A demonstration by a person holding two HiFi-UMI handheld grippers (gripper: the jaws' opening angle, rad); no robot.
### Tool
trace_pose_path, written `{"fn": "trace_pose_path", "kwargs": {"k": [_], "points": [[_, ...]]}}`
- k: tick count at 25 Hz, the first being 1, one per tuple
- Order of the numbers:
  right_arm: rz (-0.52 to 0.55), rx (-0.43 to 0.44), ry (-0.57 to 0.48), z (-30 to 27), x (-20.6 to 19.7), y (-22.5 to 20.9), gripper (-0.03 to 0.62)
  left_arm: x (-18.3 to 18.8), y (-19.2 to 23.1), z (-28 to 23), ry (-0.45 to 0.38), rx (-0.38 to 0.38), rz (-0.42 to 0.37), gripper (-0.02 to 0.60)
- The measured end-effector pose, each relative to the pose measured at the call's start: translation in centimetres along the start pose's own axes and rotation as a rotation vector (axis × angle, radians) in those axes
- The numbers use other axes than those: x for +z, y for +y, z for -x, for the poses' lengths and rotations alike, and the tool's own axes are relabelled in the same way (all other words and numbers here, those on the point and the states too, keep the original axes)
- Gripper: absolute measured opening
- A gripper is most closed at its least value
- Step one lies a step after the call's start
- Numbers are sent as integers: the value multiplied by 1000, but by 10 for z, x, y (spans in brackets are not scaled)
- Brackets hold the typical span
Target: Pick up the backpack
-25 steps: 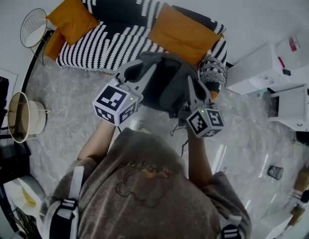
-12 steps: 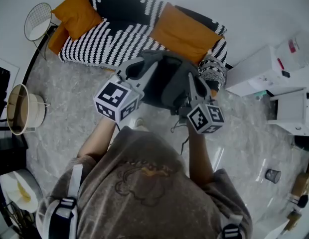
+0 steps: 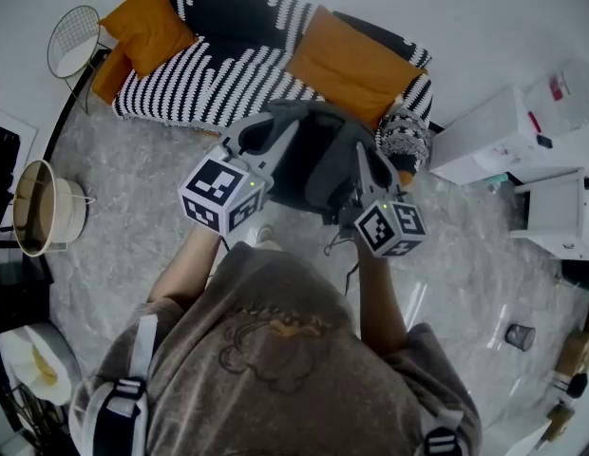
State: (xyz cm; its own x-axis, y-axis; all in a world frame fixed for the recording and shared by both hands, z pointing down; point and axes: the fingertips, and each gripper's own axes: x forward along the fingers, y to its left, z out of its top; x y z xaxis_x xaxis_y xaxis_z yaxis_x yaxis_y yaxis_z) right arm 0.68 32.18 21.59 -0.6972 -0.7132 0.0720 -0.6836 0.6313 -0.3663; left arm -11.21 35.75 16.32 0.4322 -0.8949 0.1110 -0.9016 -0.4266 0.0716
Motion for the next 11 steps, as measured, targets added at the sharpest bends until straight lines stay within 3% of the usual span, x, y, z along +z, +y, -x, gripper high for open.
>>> {"fn": "trace_pose_path", "kwargs": {"k": [11], "points": [[2, 9, 25, -11, -7, -2, 31, -8, 10, -4, 14, 15, 31, 46]]}}
